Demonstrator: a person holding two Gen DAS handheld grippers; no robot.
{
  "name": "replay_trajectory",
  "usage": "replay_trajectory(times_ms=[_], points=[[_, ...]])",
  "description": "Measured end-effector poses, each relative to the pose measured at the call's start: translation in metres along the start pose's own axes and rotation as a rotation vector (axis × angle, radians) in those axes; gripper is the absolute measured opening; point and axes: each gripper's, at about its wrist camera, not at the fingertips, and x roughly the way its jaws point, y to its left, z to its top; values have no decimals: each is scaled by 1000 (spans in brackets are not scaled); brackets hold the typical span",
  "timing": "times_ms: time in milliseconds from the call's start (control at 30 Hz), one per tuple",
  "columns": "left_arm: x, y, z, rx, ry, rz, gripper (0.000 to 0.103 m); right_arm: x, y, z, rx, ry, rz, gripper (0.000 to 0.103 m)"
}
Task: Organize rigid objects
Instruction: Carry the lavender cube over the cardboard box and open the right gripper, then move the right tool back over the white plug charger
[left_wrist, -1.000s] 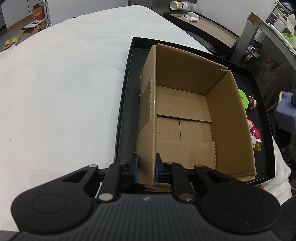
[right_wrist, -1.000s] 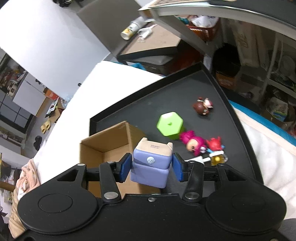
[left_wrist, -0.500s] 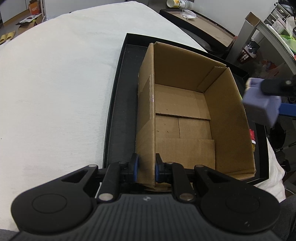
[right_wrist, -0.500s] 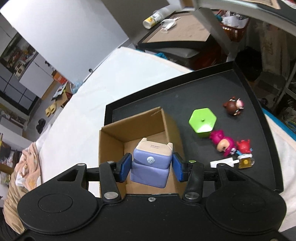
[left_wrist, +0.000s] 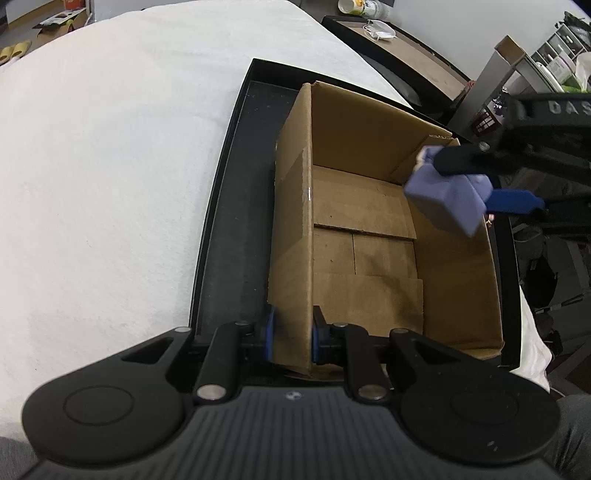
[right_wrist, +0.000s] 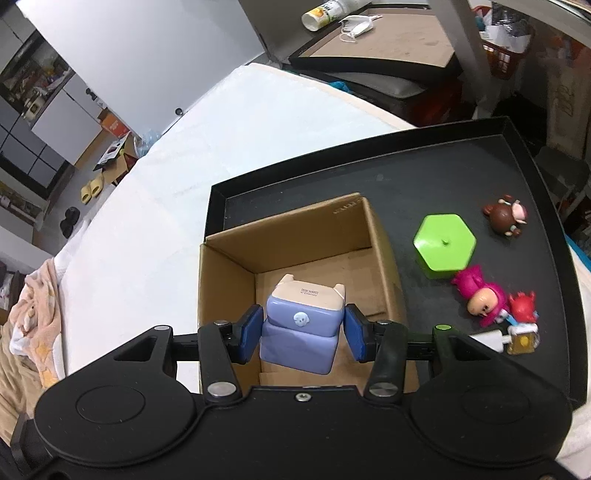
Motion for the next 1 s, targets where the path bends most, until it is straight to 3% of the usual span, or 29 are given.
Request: replay_trajectory(times_ms=[433,867,1000], points=[[1,-1,0,-27,-6,-4,19,8,29,23,-94,-6,70,48],[-1,-4,1,-4,-7,12,19,-34,-8,12,-74,-36,61,49],[-1,-7,0,-1,-11,21,19,-45,-25,7,-52,-43,44,54]])
